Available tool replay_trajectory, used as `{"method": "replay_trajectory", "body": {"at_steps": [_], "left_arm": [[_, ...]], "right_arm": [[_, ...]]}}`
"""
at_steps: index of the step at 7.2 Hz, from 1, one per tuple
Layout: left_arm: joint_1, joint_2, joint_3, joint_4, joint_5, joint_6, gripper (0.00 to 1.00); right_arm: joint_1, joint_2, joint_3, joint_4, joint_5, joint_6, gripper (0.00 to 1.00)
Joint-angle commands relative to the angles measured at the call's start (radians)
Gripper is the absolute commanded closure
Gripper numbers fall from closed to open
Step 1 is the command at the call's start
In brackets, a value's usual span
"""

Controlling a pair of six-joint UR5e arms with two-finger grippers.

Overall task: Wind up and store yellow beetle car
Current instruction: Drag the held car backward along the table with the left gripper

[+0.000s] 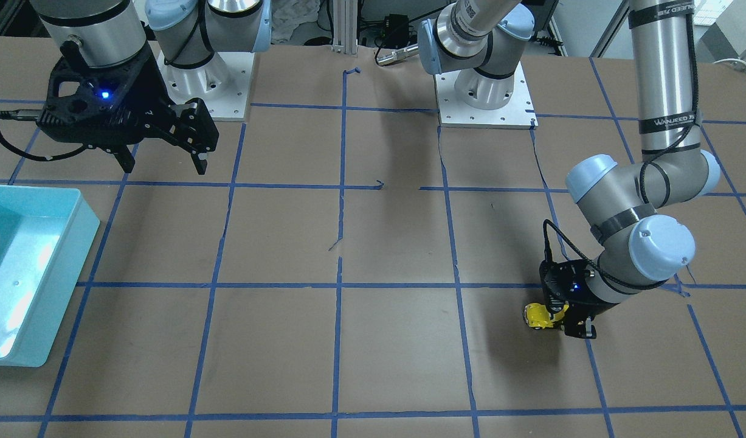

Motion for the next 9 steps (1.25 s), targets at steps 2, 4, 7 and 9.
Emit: {"method": "replay_trajectory", "body": {"at_steps": [2, 4, 7, 9], "left_arm": [[0.019, -0.005, 0.001, 0.0, 0.005, 0.031, 0.76], [0.019, -0.001, 0.004, -0.003, 0.006, 0.017, 0.3], [0.019, 0.006, 0.006, -0.003, -0.003, 0.017, 0.23], [0.017, 0.009, 0.012, -0.005, -0.003, 0.014, 0.24]], "right_arm": [[0.0, 0.0, 0.0, 0.0, 0.0, 0.0, 0.0], [0.001, 0.0, 0.0, 0.0, 0.0, 0.0, 0.0], [0.001, 0.0, 0.0, 0.0, 0.0, 0.0, 0.0], [0.001, -0.002, 0.0, 0.0, 0.0, 0.0, 0.0]]}}
